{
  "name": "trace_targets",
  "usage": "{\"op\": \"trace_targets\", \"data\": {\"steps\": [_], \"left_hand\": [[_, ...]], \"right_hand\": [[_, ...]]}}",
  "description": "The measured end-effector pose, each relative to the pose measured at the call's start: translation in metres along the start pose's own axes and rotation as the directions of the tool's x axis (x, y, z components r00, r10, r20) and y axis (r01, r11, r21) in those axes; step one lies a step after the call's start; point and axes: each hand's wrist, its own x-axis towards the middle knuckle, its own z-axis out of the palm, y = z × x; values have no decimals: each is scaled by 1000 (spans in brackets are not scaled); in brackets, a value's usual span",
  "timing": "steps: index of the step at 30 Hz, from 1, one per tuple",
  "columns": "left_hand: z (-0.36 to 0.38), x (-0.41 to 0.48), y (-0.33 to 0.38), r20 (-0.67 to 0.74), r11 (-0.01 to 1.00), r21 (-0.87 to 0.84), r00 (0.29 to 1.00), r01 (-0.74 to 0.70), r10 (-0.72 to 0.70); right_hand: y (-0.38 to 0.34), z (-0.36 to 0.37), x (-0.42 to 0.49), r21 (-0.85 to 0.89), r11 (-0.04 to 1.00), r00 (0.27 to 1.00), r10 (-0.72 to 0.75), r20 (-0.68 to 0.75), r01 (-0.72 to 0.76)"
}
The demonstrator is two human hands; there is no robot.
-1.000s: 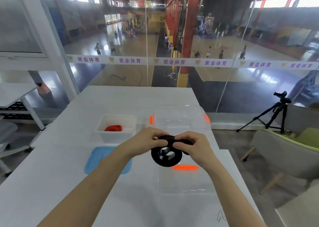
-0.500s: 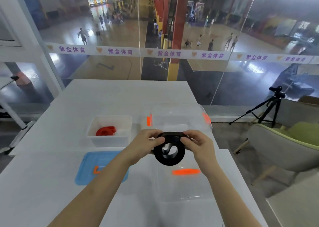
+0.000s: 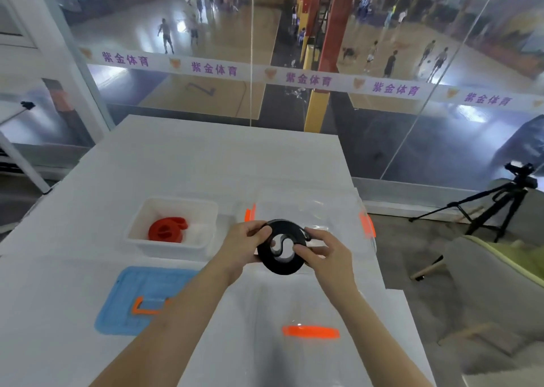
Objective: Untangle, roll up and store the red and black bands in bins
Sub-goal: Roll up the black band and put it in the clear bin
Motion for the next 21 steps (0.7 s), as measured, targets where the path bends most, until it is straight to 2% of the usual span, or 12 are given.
{"op": "trace_targets", "data": {"steps": [4, 7, 9, 10, 12, 14, 17, 21], "left_hand": [[7, 43, -11, -54, 996, -36, 995, 85, -87], [10, 74, -17, -76, 995, -1, 992, 103, -103], [11, 96, -24, -105, 990, 113, 992, 80, -68], [10, 109, -31, -132, 966, 256, 991, 44, -10], [4, 131, -45, -171, 809, 588, 976, -8, 133], [-4, 147, -58, -150, 647, 762, 967, -20, 206], [-12, 168, -83, -92, 427, 904, 983, 17, 157], [-11, 190, -109, -79, 318, 946, 995, 57, 58]], "right_hand": [[8, 4, 50, -174, 985, 999, -14, 43, 21], [17, 9, 86, -302, 950, 995, -65, 72, 84], [25, 14, 110, -312, 948, 997, -36, 67, 55], [31, 16, 123, -312, 950, 998, -6, 58, 24], [43, 19, 149, -326, 945, 998, 39, 52, -20], [57, 24, 175, -360, 932, 996, 71, 57, -46], [86, 36, 212, -418, 901, 987, 151, 57, -114], [129, 56, 255, -469, 862, 969, 242, 44, -194]]}}
